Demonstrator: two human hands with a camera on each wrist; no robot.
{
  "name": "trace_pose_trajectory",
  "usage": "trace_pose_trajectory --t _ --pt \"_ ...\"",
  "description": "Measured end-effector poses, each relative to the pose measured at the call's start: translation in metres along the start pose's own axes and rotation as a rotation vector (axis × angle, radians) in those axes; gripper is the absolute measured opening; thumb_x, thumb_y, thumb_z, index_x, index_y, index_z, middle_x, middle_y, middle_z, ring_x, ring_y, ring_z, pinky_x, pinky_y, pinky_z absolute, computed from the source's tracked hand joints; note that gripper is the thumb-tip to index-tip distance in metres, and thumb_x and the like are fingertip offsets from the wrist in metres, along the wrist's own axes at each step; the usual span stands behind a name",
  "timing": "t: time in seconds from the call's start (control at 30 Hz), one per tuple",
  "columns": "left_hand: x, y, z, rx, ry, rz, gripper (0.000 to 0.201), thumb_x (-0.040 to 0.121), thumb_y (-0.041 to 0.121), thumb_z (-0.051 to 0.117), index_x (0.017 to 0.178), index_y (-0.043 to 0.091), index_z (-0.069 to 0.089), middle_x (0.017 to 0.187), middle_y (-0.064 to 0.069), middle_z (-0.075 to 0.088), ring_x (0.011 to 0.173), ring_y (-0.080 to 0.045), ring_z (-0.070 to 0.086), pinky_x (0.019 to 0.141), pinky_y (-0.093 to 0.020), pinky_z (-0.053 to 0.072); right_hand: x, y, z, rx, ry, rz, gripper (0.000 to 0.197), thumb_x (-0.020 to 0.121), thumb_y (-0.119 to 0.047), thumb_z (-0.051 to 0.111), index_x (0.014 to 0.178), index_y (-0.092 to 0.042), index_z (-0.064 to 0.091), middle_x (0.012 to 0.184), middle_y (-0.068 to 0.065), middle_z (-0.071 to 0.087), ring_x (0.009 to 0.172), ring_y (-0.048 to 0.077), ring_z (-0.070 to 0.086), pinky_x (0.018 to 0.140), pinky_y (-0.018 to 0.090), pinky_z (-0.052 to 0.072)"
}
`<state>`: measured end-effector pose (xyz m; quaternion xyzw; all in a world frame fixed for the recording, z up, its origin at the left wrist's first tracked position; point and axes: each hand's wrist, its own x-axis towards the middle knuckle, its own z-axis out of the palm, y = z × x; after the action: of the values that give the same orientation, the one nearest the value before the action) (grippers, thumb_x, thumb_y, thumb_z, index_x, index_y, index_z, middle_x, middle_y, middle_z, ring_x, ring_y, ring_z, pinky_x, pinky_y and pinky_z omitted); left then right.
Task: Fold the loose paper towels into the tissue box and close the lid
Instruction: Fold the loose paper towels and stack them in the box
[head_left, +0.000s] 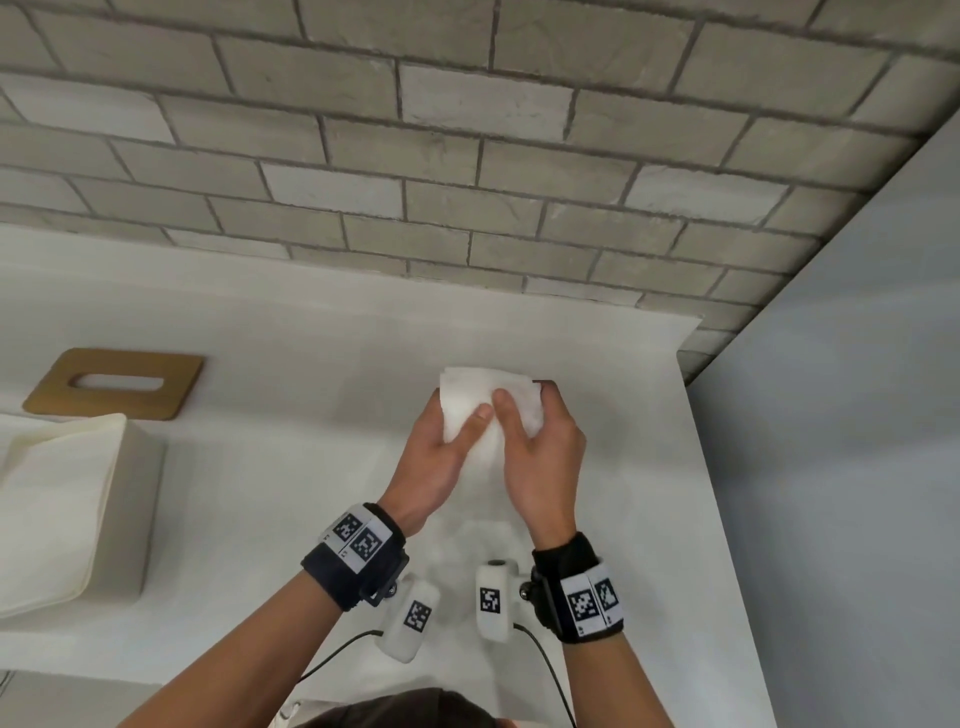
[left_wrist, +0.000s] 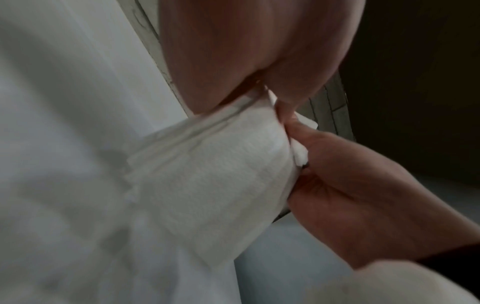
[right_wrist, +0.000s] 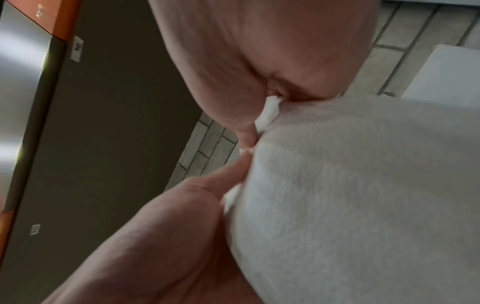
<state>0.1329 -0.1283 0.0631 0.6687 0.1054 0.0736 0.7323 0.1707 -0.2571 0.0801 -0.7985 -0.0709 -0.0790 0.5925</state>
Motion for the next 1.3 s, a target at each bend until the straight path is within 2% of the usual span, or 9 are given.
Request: trace_pose_trajectory --t 0.17,0.27,0.43,0.57,0.67,0.77,0.87,0.97,1.3 --pt "-0.009 0.003 -0.004 -0.048 0.038 0.054 0.035 0.108 0.025 0.061 0.143 0.019 0.059 0.132 -0.002 0.074 0.124 -0.022 0.07 0.105 -0.049 0.057 -0.005 0.009 -0.006 0.044 -0.186 0.14 0.072 0.09 -0.056 0.08 0.146 -0.036 0.039 0.136 -0.016 0.054 0.126 0.008 0.056 0.103 0.026 0.051" --pt "-0.008 0.0 -0.021 -0.101 0.113 0.046 0.034 0.104 0.024 0.068 0.137 0.015 0.061 0.128 -0.008 0.074 0.119 -0.03 0.072 0.098 -0.053 0.06 -0.017 0.031 -0.023 0.027 -0.473 0.221 0.057 0.084 -0.044 0.091 0.133 -0.037 0.063 0.12 -0.017 0.076 0.107 0.004 0.073 0.091 0.037 0.062" --pt "-0.016 -0.024 -0.061 0.106 0.169 0.019 0.034 0.086 0.013 0.088 0.114 0.019 0.069 0.106 -0.001 0.079 0.096 -0.017 0.075 0.081 -0.034 0.061 -0.044 0.072 -0.039 -0.034 -0.214 0.259 0.018 0.089 -0.035 0.087 0.099 -0.027 0.075 0.09 -0.007 0.078 0.083 0.018 0.074 0.075 0.043 0.059" --pt "-0.026 -0.064 -0.069 0.221 0.106 -0.096 0.023 0.093 0.011 0.082 0.111 0.022 0.073 0.104 -0.001 0.081 0.098 -0.021 0.077 0.095 -0.054 0.06 -0.06 0.091 -0.025 0.006 -0.064 0.323 0.012 0.096 -0.031 0.081 0.104 -0.03 0.072 0.092 -0.007 0.077 0.086 0.019 0.073 0.084 0.048 0.061" --pt "-0.027 -0.078 -0.065 0.249 0.159 -0.037 0.011 0.098 0.023 0.076 0.106 0.026 0.069 0.095 0.0 0.078 0.084 -0.016 0.07 0.082 -0.048 0.057 -0.063 0.08 -0.014 0.037 -0.024 0.239 0.012 0.103 -0.031 0.073 0.111 -0.032 0.064 0.099 -0.016 0.075 0.094 0.007 0.072 0.086 0.031 0.059" --pt "-0.026 -0.086 -0.062 0.255 0.184 -0.021 0.021 0.098 0.02 0.077 0.11 0.029 0.062 0.099 0.006 0.073 0.088 -0.015 0.067 0.077 -0.035 0.054 -0.061 0.074 -0.008 0.078 -0.064 0.23 0.038 0.101 -0.011 0.07 0.127 -0.031 0.052 0.112 -0.018 0.069 0.102 0.008 0.07 0.088 0.023 0.056" --pt "-0.024 -0.103 -0.062 0.363 0.142 -0.118 0.026 0.095 0.011 0.075 0.104 0.031 0.06 0.089 0.018 0.07 0.084 -0.021 0.064 0.073 -0.027 0.051 -0.063 0.083 0.004 0.039 -0.126 0.35 0.074 0.092 0.006 0.06 0.138 -0.047 0.037 0.126 0.002 0.067 0.097 0.019 0.073 0.088 0.042 0.063" --pt "-0.025 -0.107 -0.057 0.401 0.149 -0.099 0.028 0.096 -0.003 0.066 0.096 0.024 0.058 0.075 0.022 0.059 0.071 -0.013 0.05 0.061 -0.016 0.04 -0.067 0.086 0.011 0.038 -0.071 0.324 0.074 0.096 0.006 0.056 0.139 -0.05 0.034 0.115 0.011 0.069 0.083 0.022 0.071 0.08 0.042 0.062" --pt "-0.022 -0.108 -0.061 0.481 0.049 -0.118 0.041 0.089 0.004 0.079 0.11 0.033 0.06 0.101 0.011 0.071 0.082 0.001 0.063 0.071 -0.013 0.046 -0.069 0.087 0.015 0.016 -0.13 0.268 0.092 0.08 0.018 0.053 0.137 -0.051 0.033 0.125 -0.005 0.058 0.105 0.015 0.068 0.089 0.046 0.061"
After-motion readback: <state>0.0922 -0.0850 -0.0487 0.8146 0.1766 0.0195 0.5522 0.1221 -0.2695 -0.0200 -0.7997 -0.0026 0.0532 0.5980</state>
